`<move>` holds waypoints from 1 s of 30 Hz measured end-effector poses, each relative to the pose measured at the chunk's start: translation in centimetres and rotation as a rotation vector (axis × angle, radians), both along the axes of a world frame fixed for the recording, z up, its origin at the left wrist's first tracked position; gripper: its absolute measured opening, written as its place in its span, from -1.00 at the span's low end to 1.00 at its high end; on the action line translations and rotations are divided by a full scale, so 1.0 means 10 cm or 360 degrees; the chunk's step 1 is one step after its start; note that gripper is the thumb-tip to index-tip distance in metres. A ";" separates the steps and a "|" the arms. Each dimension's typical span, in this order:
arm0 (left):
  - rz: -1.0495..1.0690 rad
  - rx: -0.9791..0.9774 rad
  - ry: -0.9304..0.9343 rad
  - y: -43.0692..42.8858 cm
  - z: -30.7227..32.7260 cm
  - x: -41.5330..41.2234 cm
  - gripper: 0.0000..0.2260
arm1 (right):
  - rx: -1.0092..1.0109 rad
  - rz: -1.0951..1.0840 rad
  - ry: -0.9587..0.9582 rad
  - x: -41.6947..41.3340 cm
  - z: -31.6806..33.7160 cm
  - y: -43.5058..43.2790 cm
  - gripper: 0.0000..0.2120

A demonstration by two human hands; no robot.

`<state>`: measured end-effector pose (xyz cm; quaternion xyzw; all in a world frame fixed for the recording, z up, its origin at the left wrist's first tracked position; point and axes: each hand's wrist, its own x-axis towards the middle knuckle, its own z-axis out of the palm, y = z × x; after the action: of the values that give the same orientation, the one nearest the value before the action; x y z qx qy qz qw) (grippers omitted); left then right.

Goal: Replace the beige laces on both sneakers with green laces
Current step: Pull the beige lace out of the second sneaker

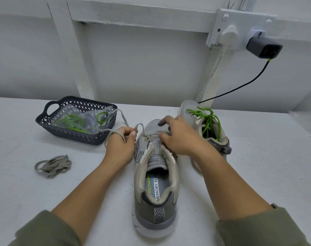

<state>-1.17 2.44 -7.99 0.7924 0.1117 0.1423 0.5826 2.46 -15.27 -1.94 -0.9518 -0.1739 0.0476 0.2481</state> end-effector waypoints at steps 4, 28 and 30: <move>-0.0075 -0.0089 -0.0164 -0.07 0.09 -0.03 -0.84 | 0.0162 0.0185 0.0073 0.04 0.03 0.15 -0.67; 0.0088 0.1818 0.0749 -0.03 0.65 -0.44 -0.38 | 0.0283 0.0239 0.0022 0.07 0.02 0.12 -0.70; 0.0135 0.1938 0.0886 -0.05 0.78 -0.52 -0.37 | 0.0273 0.0217 -0.0005 0.07 0.01 0.12 -0.72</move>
<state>-6.39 1.99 -0.16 0.9817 0.1886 -0.0071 -0.0252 3.17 -14.02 -1.87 -0.9131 -0.2420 0.0479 0.3245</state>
